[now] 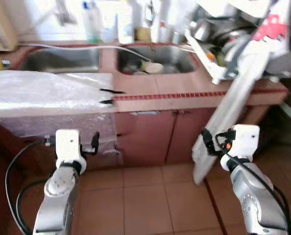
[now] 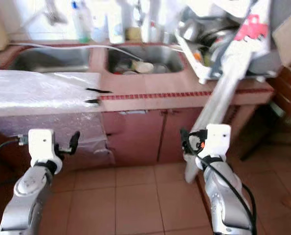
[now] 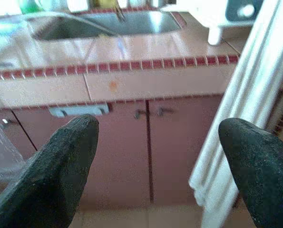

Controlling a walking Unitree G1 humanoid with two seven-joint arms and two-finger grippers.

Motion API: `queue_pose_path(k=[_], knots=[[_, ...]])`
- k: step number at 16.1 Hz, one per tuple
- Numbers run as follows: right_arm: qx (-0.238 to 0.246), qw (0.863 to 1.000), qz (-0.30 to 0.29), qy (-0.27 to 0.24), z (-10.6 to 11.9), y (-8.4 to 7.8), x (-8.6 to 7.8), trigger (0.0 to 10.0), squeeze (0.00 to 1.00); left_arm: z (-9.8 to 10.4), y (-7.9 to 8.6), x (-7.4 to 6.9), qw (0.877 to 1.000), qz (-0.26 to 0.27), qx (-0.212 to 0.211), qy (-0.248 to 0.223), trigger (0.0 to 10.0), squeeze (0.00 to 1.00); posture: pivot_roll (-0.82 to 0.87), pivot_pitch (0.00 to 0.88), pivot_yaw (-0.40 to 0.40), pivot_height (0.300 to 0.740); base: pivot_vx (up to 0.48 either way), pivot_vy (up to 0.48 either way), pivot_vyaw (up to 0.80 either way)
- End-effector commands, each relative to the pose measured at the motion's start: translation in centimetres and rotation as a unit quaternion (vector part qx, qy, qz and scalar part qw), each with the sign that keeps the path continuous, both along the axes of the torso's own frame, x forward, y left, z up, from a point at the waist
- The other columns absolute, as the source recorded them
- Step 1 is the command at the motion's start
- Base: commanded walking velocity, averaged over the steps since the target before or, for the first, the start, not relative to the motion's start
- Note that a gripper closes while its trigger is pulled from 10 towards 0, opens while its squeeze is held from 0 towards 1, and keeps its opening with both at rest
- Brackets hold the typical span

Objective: Kitchen organization

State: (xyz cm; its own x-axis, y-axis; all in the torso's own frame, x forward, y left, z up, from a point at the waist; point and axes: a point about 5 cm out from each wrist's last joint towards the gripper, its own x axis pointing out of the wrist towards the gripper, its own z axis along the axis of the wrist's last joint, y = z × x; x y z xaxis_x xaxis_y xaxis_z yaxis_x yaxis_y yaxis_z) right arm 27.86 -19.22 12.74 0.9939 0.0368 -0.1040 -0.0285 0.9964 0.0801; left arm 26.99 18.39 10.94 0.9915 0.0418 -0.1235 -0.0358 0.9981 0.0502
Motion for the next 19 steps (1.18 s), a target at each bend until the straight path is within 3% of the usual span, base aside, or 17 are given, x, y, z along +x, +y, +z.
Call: queue_pose_path(k=[1,7,19], knots=[[0.003,1.0,-0.013,0.003,-0.1,-0.6,-0.1,10.0,0.0,0.2,-0.3,0.1,1.0,-0.001,0.0,0.0,10.0,0.0,-0.07,0.0,-0.031,0.74,0.0,0.0,0.0],[0.01,1.0,-0.015,-0.001,0.4,-0.4,0.1,10.0,0.0,0.7,-0.4,0.7,1.0,0.014,-0.022,0.006,10.0,0.0,-0.09,0.014,-0.029,0.74,0.0,0.0,0.0],[0.009,1.0,-0.025,0.0,0.4,-0.4,0.0,10.0,0.0,0.4,-0.2,1.2,0.999,0.02,-0.038,0.03,10.0,0.0,-0.09,0.025,-0.019,0.74,0.0,0.355,0.0]])
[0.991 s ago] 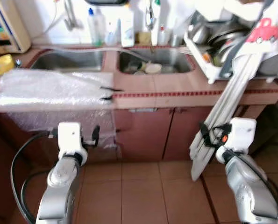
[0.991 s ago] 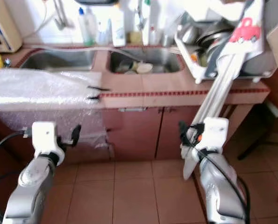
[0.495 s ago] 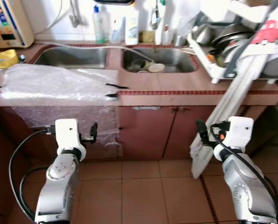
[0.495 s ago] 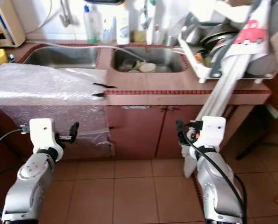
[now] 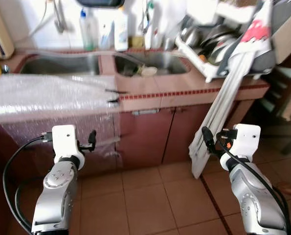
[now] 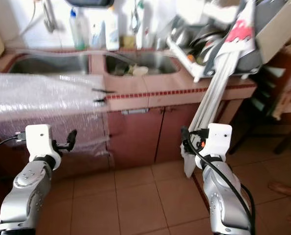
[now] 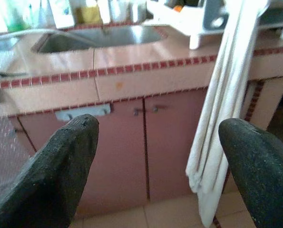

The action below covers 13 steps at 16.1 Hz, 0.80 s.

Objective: Kitchen organization

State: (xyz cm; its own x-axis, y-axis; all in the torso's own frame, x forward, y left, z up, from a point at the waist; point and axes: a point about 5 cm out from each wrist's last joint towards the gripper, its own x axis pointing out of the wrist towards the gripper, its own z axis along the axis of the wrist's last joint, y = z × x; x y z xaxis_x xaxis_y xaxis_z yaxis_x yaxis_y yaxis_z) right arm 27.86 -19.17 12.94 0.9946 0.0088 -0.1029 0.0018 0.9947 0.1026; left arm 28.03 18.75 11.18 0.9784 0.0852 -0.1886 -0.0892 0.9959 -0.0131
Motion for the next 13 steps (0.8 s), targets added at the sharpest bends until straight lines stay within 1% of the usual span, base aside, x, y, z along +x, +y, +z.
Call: queue_pose_path(k=[1,8,11,13], knots=[[-0.002,1.0,-0.01,0.0,0.19,-0.49,0.01,10.0,0.0,0.17,-0.57,0.24,1.0,-0.007,-0.005,-0.001,10.0,0.0,-0.09,0.026,-0.018,0.74,0.0,0.48,0.0],[-0.002,1.0,-0.015,-0.002,0.23,-0.6,0.0,10.0,0.0,0.02,-0.85,0.42,1.0,-0.011,-0.004,0.0,10.0,0.0,-0.1,0.019,-0.012,0.74,0.0,0.48,0.0],[-0.002,1.0,-0.012,-0.005,0.26,-0.48,0.08,10.0,0.0,0.44,-1.21,0.69,1.0,-0.021,0.006,-0.016,10.0,0.0,-0.09,0.006,-0.011,0.74,0.0,0.0,0.0],[-0.001,1.0,-0.011,-0.006,0.23,-0.39,0.22,10.0,0.0,0.7,-1.37,0.9,0.999,-0.015,0.014,-0.028,10.0,0.0,-0.09,0.0,-0.01,0.74,0.0,0.0,0.0]])
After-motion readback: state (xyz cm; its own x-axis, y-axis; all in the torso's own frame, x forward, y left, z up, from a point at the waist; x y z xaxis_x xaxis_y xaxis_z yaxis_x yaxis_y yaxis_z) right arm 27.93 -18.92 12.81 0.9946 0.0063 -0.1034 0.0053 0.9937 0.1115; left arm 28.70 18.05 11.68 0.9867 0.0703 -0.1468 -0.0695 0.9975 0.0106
